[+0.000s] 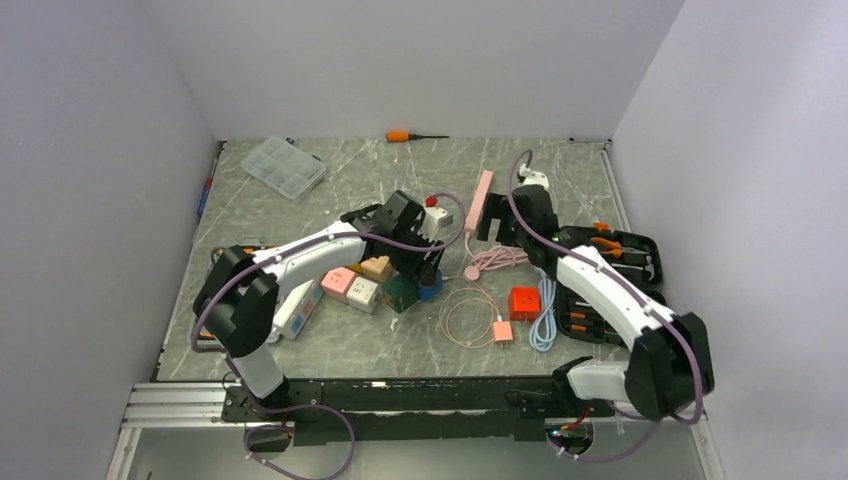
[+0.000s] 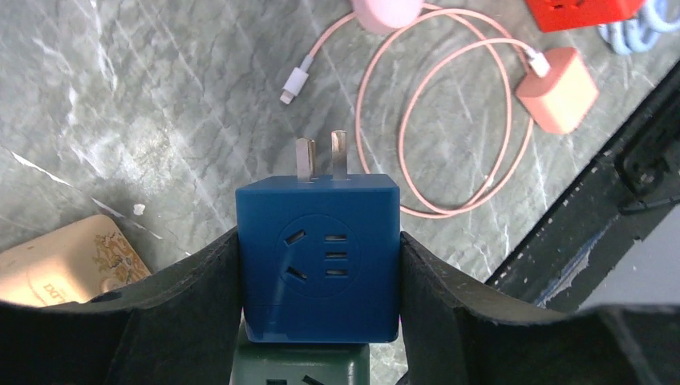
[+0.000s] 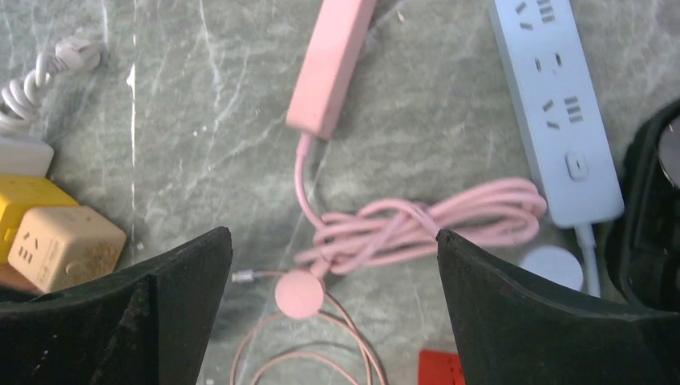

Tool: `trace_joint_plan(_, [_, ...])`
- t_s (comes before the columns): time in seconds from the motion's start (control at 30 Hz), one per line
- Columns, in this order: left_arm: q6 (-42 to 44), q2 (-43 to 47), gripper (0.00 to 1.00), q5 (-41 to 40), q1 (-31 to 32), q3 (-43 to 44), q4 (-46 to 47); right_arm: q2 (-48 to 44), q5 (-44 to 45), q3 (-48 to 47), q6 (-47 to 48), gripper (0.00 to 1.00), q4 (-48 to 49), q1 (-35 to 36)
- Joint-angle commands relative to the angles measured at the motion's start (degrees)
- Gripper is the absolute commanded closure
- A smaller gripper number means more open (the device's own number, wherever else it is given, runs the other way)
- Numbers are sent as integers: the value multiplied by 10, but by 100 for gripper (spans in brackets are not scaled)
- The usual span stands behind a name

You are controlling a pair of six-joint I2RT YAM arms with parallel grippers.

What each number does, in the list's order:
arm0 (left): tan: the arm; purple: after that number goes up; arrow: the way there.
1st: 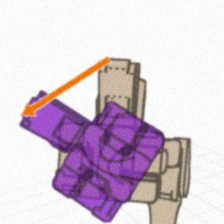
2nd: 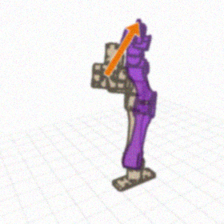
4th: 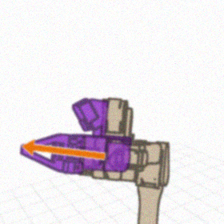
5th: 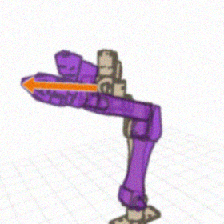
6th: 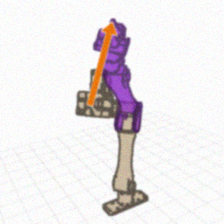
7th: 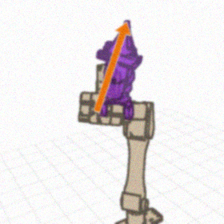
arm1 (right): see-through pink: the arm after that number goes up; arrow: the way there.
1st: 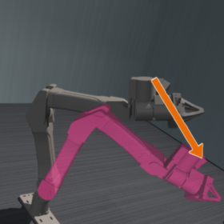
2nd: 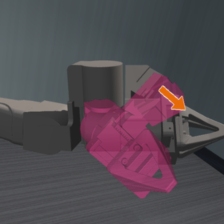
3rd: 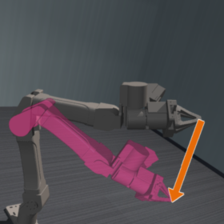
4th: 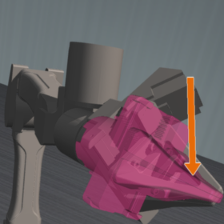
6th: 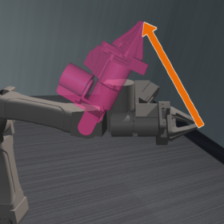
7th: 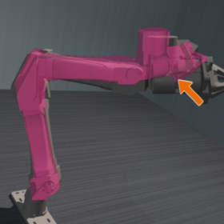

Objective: Pull the plug off the socket
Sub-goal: Place the socket at the center of the board, then move the plug to the corner of the board.

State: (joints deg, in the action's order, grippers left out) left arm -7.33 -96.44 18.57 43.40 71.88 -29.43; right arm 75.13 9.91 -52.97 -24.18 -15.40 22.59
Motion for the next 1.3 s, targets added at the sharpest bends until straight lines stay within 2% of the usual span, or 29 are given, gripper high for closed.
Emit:
trace_joint_plan(0.0, [-67, -7, 98, -23, 7, -2, 59, -79, 18, 43, -27, 0, -24, -3])
trace_joint_plan(0.03, [-71, -14, 84, -13, 7, -3, 64, -93, 19, 51, -28, 0, -25, -2])
trace_joint_plan(0.1, [-68, -22, 31, 3, 10, -1, 69, -123, 25, 64, -27, 0, -24, -2])
trace_joint_plan(0.13, [-62, -24, 13, 3, 12, 0, 70, -133, 25, 70, -25, 0, -22, -2])
trace_joint_plan(0.17, [-54, -25, 3, 6, 14, 0, 69, -141, 24, 73, -24, 0, -22, -2])
trace_joint_plan(0.37, [-24, 20, 1, 32, 3, 17, 53, -134, -4, 80, -22, 0, -34, -2])
trace_joint_plan(0.47, [9, 38, 1, 124, -53, 65, 16, -138, -26, 86, -23, 0, -37, 1])
trace_joint_plan(0.63, [96, 52, 1, 196, -151, 181, -100, -148, -47, 96, -29, 0, -43, 39])
trace_joint_plan(0.7, [139, 57, 1, 185, -182, 229, -162, -142, -32, 96, -29, 0, -56, 80])
trace_joint_plan(0.8, [211, 73, 1, 120, -205, 248, -236, -134, -14, 96, -33, 3, -82, 116])
trace_joint_plan(0.9, [284, 104, 1, 38, -206, 216, -276, -140, -35, 117, -55, 19, -80, 126])
trace_joint_plan(1.0, [328, 138, 1, -26, -207, 166, -289, -143, -69, 155, -83, 53, -50, 137])
trace_joint_plan(1.07, [344, 159, 1, -43, -207, 138, -298, -136, -90, 182, -98, 68, -31, 144])
trace_joint_plan(1.13, [354, 179, 1, -51, -207, 113, -304, -124, -115, 214, -108, 74, -3, 145])
trace_joint_plan(1.27, [359, 208, 1, -51, -209, 91, -312, -75, -125, 241, -120, 75, 48, 146])
